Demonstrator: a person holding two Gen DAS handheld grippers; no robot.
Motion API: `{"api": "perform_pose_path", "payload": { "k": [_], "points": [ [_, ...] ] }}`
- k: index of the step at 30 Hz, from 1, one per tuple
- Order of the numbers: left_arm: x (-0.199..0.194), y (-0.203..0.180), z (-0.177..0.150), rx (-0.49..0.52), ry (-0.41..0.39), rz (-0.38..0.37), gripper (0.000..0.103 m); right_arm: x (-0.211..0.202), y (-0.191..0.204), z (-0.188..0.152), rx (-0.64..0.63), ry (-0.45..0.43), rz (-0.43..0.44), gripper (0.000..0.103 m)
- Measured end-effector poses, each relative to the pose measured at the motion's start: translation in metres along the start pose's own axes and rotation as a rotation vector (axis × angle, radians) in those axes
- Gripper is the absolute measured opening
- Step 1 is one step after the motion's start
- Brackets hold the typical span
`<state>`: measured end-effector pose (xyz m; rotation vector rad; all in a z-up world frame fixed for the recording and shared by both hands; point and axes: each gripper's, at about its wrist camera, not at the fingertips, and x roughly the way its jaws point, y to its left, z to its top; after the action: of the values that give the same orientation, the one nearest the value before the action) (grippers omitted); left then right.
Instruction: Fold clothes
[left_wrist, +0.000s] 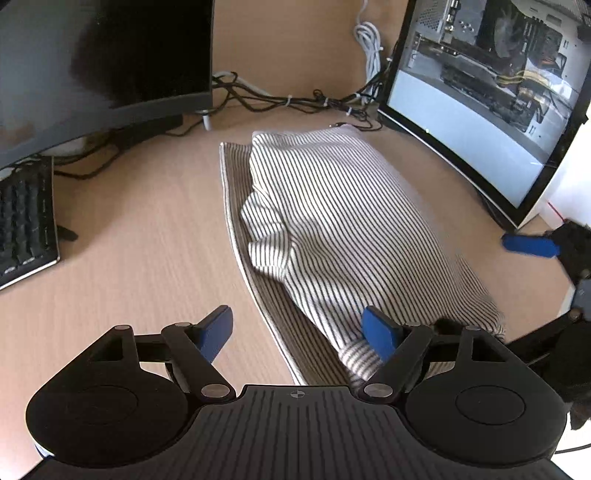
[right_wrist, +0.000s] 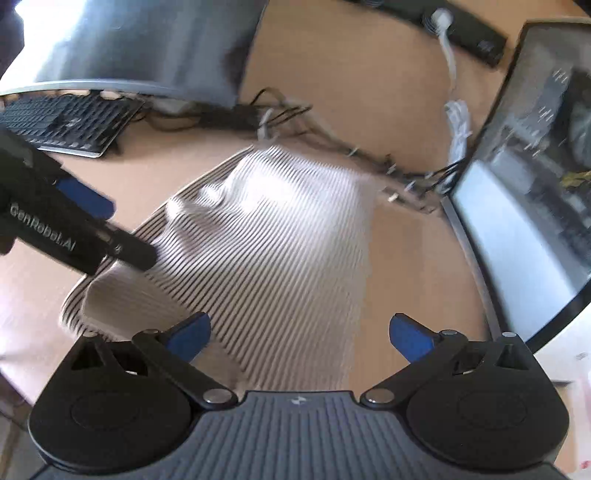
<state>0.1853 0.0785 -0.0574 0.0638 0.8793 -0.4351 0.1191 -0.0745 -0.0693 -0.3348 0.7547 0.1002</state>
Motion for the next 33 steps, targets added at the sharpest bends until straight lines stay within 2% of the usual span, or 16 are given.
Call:
{"api": "perform_pose_path", "payload": {
  "k": [5, 9, 14, 18, 20, 22, 25, 28, 33],
  "points": [
    [0.003, -0.019, -0.012, 0.011, 0.030, 0.027, 0.081, 0.006, -0.014, -0.016, -0.046, 0.013, 0.084, 0.103],
    [0.002, -0.035, -0.022, -0.015, 0.039, 0.025, 0.081, 0.000, -0.030, -0.026, -0.133, -0.012, 0.082, 0.103],
    [0.003, -0.053, -0.030, -0.033, 0.041, 0.050, 0.081, -0.003, -0.055, -0.026, -0.122, -0.005, 0.135, 0.103],
    [-0.001, -0.060, -0.031, -0.050, 0.034, 0.081, 0.082, -0.014, -0.063, -0.023, -0.131, -0.054, 0.202, 0.103],
    [-0.002, -0.061, -0.033, -0.062, 0.033, 0.091, 0.083, -0.019, -0.067, -0.019, -0.125, -0.092, 0.205, 0.103],
    [-0.002, -0.063, -0.034, -0.063, 0.034, 0.106, 0.083, -0.016, -0.067, -0.018, -0.129, -0.101, 0.169, 0.101],
    [-0.004, -0.063, -0.039, -0.074, 0.031, 0.132, 0.084, 0.004, -0.062, -0.026, -0.174, -0.032, 0.143, 0.098],
    [-0.016, -0.056, -0.044, -0.104, 0.015, 0.150, 0.086, 0.004, -0.066, -0.026, -0.173, -0.036, 0.170, 0.099],
    [-0.033, -0.035, -0.056, -0.143, 0.013, 0.187, 0.092, -0.032, -0.059, -0.030, -0.327, -0.107, 0.333, 0.087]
  ]
}}
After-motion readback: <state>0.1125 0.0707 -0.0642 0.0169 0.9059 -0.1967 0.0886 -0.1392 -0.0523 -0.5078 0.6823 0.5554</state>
